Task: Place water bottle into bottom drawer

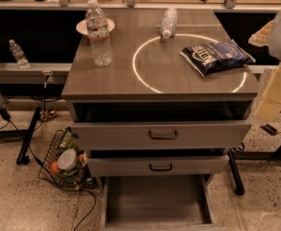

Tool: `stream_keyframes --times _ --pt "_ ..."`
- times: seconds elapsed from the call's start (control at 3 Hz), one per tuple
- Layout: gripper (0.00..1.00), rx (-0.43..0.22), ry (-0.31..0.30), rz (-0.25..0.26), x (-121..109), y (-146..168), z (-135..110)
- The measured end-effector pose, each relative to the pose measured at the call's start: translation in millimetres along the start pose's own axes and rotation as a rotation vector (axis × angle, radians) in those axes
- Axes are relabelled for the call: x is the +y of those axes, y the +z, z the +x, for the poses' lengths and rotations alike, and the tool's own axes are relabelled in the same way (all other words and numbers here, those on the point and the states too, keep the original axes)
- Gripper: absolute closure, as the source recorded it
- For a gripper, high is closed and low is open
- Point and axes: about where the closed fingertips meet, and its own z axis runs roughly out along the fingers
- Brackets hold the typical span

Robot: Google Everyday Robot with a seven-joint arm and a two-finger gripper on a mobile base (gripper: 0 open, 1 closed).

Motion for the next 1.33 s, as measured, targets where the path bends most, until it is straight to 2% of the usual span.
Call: stream_keyframes --times 0.33,0.67,1.33 --pt "0.00 0.000 0.000 0.000 0.0 0.0 0.0" --pt "0.00 -0.054 -0.034 -0.004 -17.7 11.4 -17.5" --pt "0.00 -0.279 -0.172 0.014 -104.0 60.1 -117.5"
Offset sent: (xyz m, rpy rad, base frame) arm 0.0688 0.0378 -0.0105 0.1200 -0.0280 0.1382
